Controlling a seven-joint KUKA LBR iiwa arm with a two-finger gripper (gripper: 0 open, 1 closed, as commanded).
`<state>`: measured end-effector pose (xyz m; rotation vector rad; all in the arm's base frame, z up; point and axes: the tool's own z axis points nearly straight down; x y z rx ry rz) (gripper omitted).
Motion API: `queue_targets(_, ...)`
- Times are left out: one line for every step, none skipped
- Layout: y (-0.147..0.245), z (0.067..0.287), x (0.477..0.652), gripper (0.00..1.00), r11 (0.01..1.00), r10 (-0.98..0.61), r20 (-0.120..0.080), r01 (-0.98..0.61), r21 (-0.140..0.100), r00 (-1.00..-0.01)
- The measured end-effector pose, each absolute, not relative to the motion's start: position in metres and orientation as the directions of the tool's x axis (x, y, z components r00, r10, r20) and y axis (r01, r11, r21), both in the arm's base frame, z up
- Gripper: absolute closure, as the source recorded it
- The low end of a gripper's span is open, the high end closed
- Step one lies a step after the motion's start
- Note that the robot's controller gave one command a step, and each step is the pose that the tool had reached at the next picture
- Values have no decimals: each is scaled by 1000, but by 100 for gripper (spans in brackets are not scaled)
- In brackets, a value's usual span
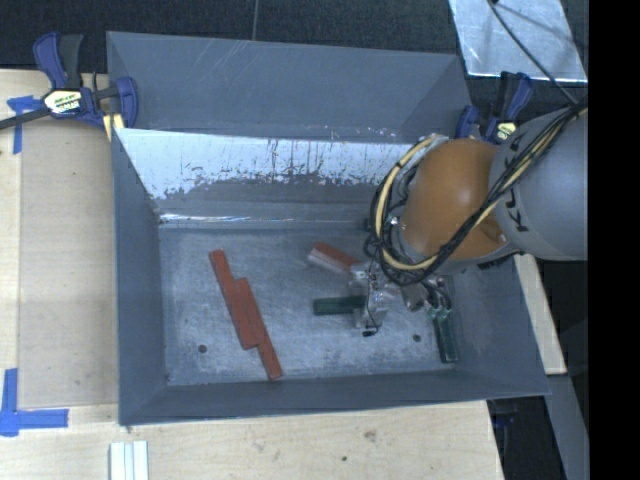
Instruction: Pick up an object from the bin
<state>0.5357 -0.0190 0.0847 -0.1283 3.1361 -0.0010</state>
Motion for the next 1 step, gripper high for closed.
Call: queue_targets(-13,219,523,100,999,-49,-11,-49,-1,-999)
